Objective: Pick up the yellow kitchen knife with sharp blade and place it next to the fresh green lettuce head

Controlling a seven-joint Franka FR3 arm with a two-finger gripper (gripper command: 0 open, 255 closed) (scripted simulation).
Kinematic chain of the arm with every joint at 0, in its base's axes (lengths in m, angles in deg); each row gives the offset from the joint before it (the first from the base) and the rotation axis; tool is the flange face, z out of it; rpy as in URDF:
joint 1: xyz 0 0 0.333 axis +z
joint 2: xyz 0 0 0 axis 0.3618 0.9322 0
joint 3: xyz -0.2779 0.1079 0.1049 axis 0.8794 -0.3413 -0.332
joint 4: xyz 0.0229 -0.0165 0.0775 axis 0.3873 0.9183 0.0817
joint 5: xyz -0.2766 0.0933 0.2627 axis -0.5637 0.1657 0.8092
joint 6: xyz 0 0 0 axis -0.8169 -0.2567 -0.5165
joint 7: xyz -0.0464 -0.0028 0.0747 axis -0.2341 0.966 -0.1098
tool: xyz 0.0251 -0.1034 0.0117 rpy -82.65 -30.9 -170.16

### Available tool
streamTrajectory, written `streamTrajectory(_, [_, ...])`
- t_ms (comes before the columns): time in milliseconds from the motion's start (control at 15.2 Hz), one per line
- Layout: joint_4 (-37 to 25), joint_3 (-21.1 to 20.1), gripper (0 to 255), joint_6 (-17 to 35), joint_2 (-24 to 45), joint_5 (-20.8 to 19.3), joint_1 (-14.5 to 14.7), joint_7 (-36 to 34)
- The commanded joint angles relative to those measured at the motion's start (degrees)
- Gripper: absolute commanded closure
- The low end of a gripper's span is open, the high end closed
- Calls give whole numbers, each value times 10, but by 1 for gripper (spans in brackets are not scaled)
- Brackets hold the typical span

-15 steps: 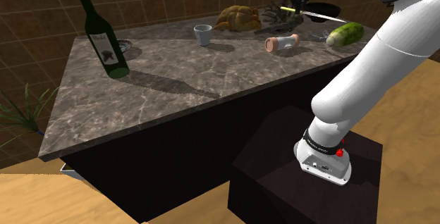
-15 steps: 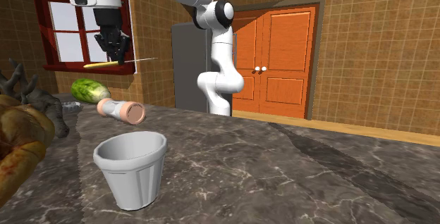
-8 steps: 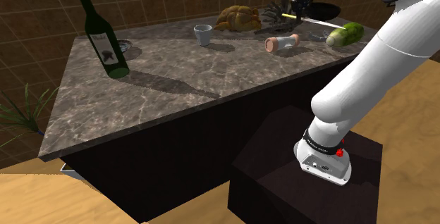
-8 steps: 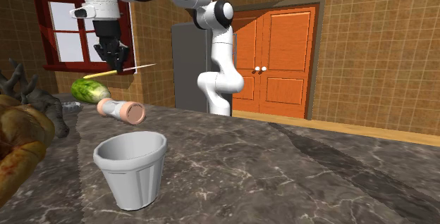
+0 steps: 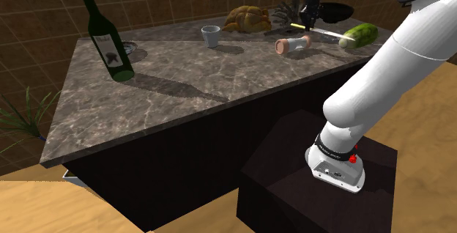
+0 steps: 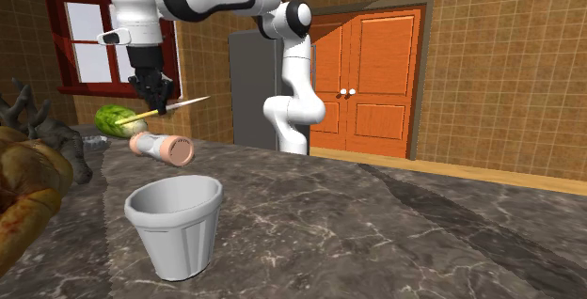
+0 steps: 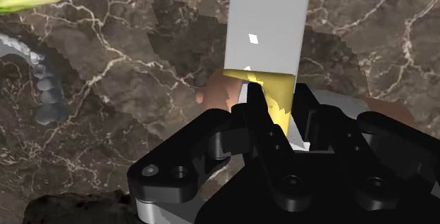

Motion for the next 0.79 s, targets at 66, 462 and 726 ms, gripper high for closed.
streamTrajectory(66, [21, 2, 255, 23, 2, -1, -1, -2])
streamTrajectory(462, [62, 4, 255, 69, 7, -1, -2, -6])
streamTrajectory(726, [86, 7, 255, 100, 14, -1, -3, -9])
